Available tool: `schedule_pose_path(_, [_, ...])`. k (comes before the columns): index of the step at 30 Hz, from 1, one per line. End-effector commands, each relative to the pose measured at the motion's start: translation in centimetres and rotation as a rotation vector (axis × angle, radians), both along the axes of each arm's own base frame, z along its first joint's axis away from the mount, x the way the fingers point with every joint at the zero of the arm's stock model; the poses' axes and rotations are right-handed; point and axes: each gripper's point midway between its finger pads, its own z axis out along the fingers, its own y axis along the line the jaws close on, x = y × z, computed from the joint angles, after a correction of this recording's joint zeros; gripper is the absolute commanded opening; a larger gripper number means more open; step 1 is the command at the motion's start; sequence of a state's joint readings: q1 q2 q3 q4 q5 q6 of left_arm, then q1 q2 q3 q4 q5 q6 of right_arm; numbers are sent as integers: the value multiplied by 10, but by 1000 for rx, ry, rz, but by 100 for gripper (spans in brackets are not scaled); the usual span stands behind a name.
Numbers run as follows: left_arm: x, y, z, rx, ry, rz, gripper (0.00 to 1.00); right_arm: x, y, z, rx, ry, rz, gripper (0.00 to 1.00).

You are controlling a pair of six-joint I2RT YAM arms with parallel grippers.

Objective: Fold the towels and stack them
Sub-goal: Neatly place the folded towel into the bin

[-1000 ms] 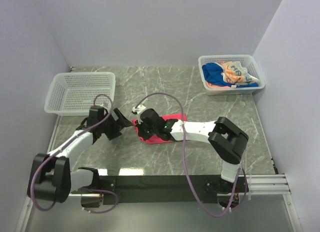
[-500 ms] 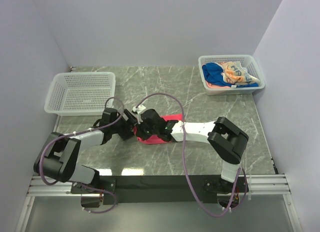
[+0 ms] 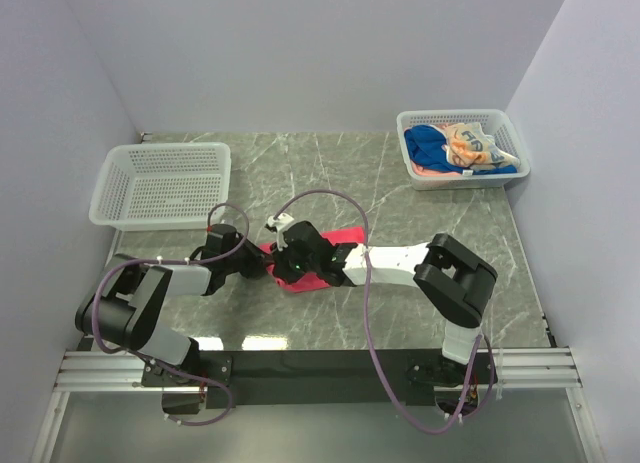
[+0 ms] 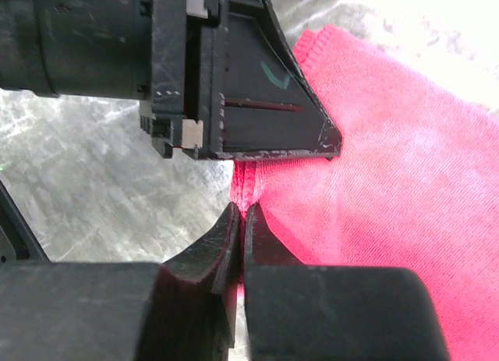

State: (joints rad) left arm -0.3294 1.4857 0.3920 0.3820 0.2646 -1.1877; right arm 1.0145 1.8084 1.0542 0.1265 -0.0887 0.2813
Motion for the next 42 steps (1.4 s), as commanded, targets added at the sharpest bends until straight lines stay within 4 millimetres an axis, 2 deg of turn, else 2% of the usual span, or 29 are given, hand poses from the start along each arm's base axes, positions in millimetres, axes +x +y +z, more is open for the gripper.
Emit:
schedule_pose_path(1, [0, 8, -5, 73, -4, -14, 3, 7, 4, 23, 74, -43, -34, 18])
schedule_pose_path(2, [0, 7, -4, 78, -7, -23, 1, 7, 1, 22, 66, -43, -38, 29])
schedule_pose_path(3, [-3, 9, -5, 99, 0, -40, 1, 7, 0, 29, 72, -51, -39, 48])
schedule_pose_path(5, [2, 9, 1, 122, -15, -56, 1, 4, -7, 31, 57, -54, -37, 62])
schedule_pose_path(6, [0, 13, 1, 156, -8, -68, 1, 2, -10, 40, 69, -64, -36, 71])
schedule_pose_path(8, [9, 13, 16, 184, -41, -80, 1, -3, -24, 38, 38, -65, -47, 78])
schedule_pose_path(9, [14, 17, 23, 229, -42, -89, 1, -3, -30, 49, 49, -81, -58, 83])
schedule_pose_path(11, [19, 19, 33, 270, -50, -107, 1, -9, -48, 44, 14, -78, -70, 86])
schedule_pose_path(12, [21, 22, 36, 310, -58, -128, 1, -11, -54, 55, 30, -91, -72, 87])
schedule_pose_path(14, [32, 27, 55, 362, -69, -126, 1, -16, -74, 49, -10, -98, -93, 88])
schedule_pose_path(15, [43, 26, 73, 384, -113, -139, 1, -15, -80, 62, 17, -126, -107, 88])
schedule_pose_path(17, [47, 31, 81, 427, -101, -146, 1, -25, -99, 55, -23, -120, -115, 88])
schedule_pose_path(18, [58, 29, 100, 442, -144, -154, 1, -26, -106, 66, 1, -142, -131, 88])
schedule_pose_path(19, [63, 31, 106, 464, -148, -154, 1, -28, -110, 69, 9, -149, -137, 88])
schedule_pose_path(20, [63, 33, 100, 493, -108, -171, 1, -31, -120, 63, -6, -149, -142, 88])
schedule_pose_path(21, [78, 32, 121, 516, -150, -173, 1, -33, -125, 72, 18, -168, -151, 88])
schedule_pose_path(22, [84, 33, 126, 535, -153, -177, 1, -33, -130, 73, 16, -179, -161, 88])
schedule_pose_path(23, [87, 34, 118, 568, -119, -213, 1, -35, -137, 68, 0, -180, -165, 88])
schedule_pose_path(24, [105, 36, 139, 594, -161, -186, 1, -35, -141, 73, 12, -192, -173, 88])
schedule_pose_path(25, [114, 40, 144, 609, -162, -178, 1, -35, -145, 72, 1, -197, -173, 88])
schedule_pose_path(26, [122, 44, 136, 642, -139, -194, 1, -37, -149, 69, -15, -193, -171, 88])
schedule_pose_path(27, [134, 45, 154, 650, -165, -185, 1, -37, -152, 71, -19, -198, -173, 88])
schedule_pose_path(29, [151, 55, 154, 676, -155, -190, 1, -37, -157, 70, -40, -204, -171, 88])
schedule_pose_path(30, [160, 55, 170, 665, -186, -192, 1, -38, -159, 71, -42, -206, -172, 88])
schedule_pose_path(32, [174, 67, 173, 689, -189, -193, 1, -41, -161, 70, -44, -202, -165, 88])
schedule_pose_path(33, [182, 73, 188, 709, -214, -175, 1, -41, -161, 70, -45, -199, -163, 88])
schedule_pose_path(35, [187, 89, 185, 765, -186, -177, 1, -44, -162, 68, -46, -189, -152, 88])
schedule_pose_path(40, [200, 130, 199, 887, -148, -156, 1, -46, -159, 68, -65, -172, -133, 88])
schedule_pose_path(42, [202, 140, 202, 926, -146, -178, 1, -44, -160, 63, -99, -160, -133, 88])
